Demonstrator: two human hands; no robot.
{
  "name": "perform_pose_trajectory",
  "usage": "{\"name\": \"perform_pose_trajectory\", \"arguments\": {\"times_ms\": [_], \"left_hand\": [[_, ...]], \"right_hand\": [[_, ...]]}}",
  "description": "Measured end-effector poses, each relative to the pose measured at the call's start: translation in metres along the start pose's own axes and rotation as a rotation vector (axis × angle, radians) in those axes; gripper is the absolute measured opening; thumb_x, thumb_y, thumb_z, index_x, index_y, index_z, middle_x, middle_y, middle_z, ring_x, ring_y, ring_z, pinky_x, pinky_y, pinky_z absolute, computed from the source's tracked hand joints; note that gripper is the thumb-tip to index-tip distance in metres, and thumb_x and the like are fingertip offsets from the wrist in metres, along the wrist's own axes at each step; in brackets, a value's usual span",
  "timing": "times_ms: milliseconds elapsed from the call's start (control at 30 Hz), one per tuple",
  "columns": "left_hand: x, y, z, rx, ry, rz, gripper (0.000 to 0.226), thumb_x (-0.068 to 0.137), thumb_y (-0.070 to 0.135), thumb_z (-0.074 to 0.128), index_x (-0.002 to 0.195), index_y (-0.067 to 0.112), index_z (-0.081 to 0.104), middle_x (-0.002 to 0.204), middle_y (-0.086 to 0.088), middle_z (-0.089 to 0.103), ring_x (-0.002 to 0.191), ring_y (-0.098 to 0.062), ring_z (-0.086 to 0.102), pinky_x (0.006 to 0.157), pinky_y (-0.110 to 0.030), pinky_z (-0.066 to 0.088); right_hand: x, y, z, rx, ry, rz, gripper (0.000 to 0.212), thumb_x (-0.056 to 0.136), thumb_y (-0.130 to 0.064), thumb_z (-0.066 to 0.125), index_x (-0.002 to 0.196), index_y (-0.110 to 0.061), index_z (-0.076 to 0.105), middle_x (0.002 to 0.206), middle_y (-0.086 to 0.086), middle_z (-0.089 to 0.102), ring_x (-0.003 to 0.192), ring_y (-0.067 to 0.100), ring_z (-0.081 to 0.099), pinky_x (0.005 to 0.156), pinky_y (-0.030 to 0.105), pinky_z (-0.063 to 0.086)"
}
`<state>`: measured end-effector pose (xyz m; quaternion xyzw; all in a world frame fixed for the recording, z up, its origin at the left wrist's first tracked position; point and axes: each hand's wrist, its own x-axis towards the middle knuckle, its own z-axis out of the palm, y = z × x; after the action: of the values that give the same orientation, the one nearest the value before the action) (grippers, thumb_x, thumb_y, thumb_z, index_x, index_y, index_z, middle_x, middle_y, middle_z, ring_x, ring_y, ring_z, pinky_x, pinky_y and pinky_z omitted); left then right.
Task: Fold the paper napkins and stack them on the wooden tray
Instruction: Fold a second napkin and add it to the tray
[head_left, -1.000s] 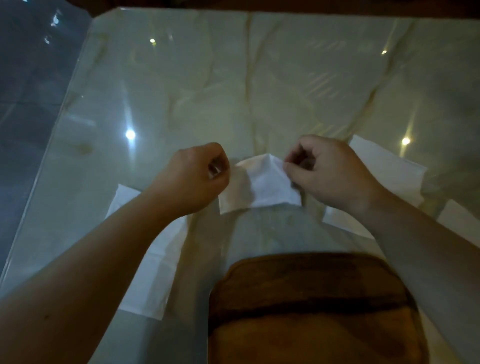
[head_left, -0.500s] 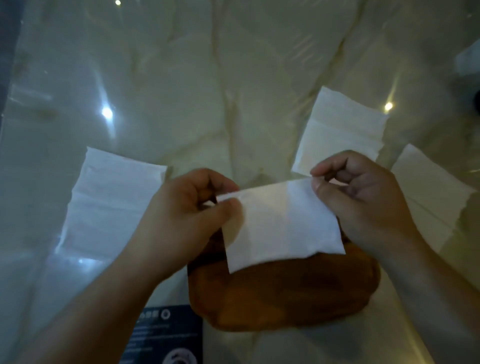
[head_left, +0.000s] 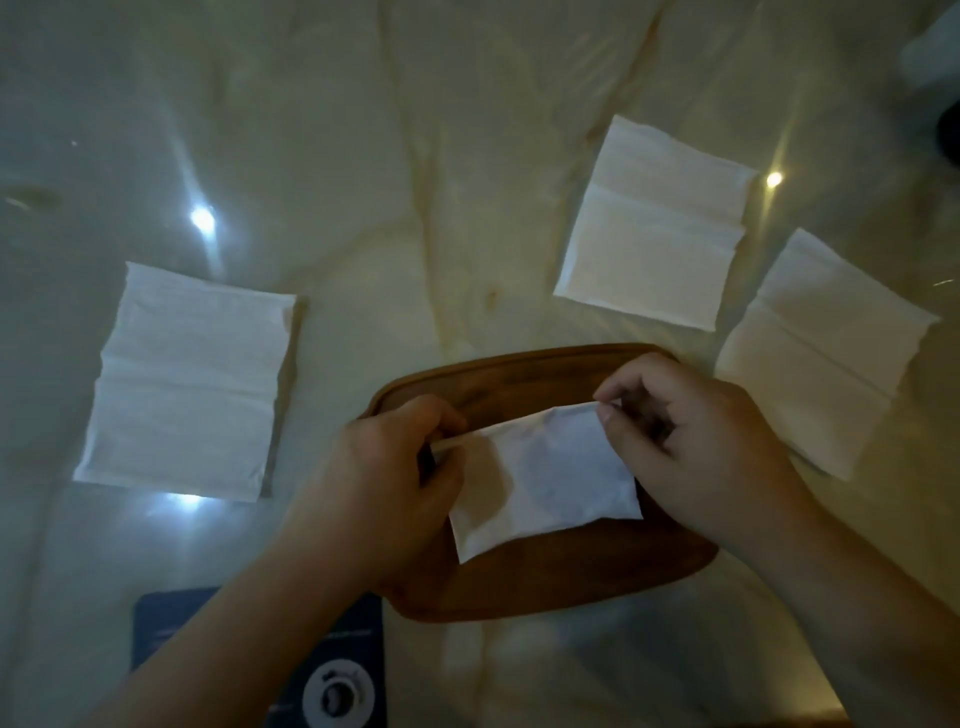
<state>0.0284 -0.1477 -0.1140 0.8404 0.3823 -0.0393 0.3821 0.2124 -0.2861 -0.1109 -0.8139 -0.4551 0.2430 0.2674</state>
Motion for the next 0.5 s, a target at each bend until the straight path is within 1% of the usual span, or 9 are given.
{"name": "perform_pose_trajectory", "arguments": {"times_ms": [33, 100, 167, 200, 267, 333, 433, 500], "left_hand": [[0.0, 0.0, 0.0, 0.065, 0.016, 0.04, 0.012, 0.082, 0.03, 0.061, 0.092, 0.036, 0.058, 0.068, 0.018, 0.056, 0.059, 0.001, 0.055, 0.052, -0.015, 0.047], [0.001, -0.003, 0.0, 0.206, 0.062, 0.13, 0.01, 0.081, 0.034, 0.062, 0.089, 0.029, 0.06, 0.067, 0.013, 0.057, 0.053, -0.003, 0.053, 0.046, -0.022, 0.048], [0.003, -0.008, -0.003, 0.3, 0.117, 0.193, 0.012, 0.079, 0.034, 0.062, 0.086, 0.024, 0.061, 0.069, 0.008, 0.061, 0.049, -0.011, 0.054, 0.04, -0.026, 0.046], [0.004, -0.009, -0.005, 0.317, 0.14, 0.214, 0.013, 0.08, 0.034, 0.061, 0.085, 0.022, 0.061, 0.07, 0.006, 0.061, 0.049, -0.014, 0.054, 0.038, -0.027, 0.045], [0.004, -0.018, -0.02, 0.361, 0.189, 0.205, 0.016, 0.079, 0.034, 0.057, 0.085, 0.02, 0.061, 0.073, 0.004, 0.061, 0.053, -0.016, 0.056, 0.039, -0.028, 0.045], [0.007, -0.023, -0.028, 0.369, 0.237, 0.205, 0.017, 0.08, 0.034, 0.057, 0.087, 0.02, 0.061, 0.077, 0.002, 0.062, 0.062, -0.018, 0.059, 0.043, -0.031, 0.049], [0.01, -0.045, -0.055, 0.387, 0.291, 0.192, 0.022, 0.081, 0.032, 0.058, 0.096, 0.017, 0.062, 0.087, -0.004, 0.066, 0.078, -0.023, 0.062, 0.053, -0.038, 0.054], [0.011, -0.064, -0.077, 0.46, 0.301, 0.2, 0.025, 0.082, 0.031, 0.056, 0.099, 0.014, 0.061, 0.091, -0.007, 0.065, 0.08, -0.026, 0.061, 0.056, -0.041, 0.054]], "right_hand": [[0.001, 0.0, 0.0, -0.05, -0.014, -0.019, 0.007, 0.086, -0.023, 0.06, 0.089, -0.029, 0.058, 0.074, -0.02, 0.056, 0.072, 0.003, 0.056, 0.058, 0.012, 0.041], [0.003, -0.001, 0.002, -0.169, -0.041, -0.048, 0.005, 0.086, -0.025, 0.059, 0.09, -0.027, 0.057, 0.076, -0.019, 0.048, 0.066, 0.001, 0.05, 0.052, 0.013, 0.035], [0.007, 0.0, 0.004, -0.278, -0.053, -0.045, 0.009, 0.085, -0.03, 0.058, 0.094, -0.027, 0.056, 0.086, -0.017, 0.042, 0.062, -0.003, 0.044, 0.05, 0.012, 0.026], [0.008, 0.0, 0.002, -0.309, -0.049, -0.036, 0.013, 0.084, -0.031, 0.058, 0.096, -0.027, 0.056, 0.09, -0.016, 0.041, 0.062, -0.001, 0.042, 0.05, 0.014, 0.025], [0.017, -0.007, 0.006, -0.305, -0.043, -0.061, 0.018, 0.083, -0.033, 0.06, 0.099, -0.027, 0.056, 0.094, -0.016, 0.038, 0.067, 0.002, 0.042, 0.05, 0.016, 0.028], [0.025, -0.015, 0.005, -0.275, -0.04, -0.082, 0.018, 0.082, -0.034, 0.061, 0.098, -0.024, 0.058, 0.093, -0.014, 0.04, 0.072, 0.005, 0.046, 0.053, 0.017, 0.031], [0.045, -0.04, 0.015, -0.237, -0.052, -0.144, 0.02, 0.079, -0.033, 0.061, 0.095, -0.022, 0.061, 0.091, -0.012, 0.045, 0.068, 0.005, 0.05, 0.052, 0.017, 0.036], [0.064, -0.061, 0.025, -0.227, -0.088, -0.196, 0.021, 0.079, -0.036, 0.059, 0.097, -0.024, 0.06, 0.089, -0.011, 0.048, 0.068, 0.006, 0.053, 0.051, 0.023, 0.042]]}}
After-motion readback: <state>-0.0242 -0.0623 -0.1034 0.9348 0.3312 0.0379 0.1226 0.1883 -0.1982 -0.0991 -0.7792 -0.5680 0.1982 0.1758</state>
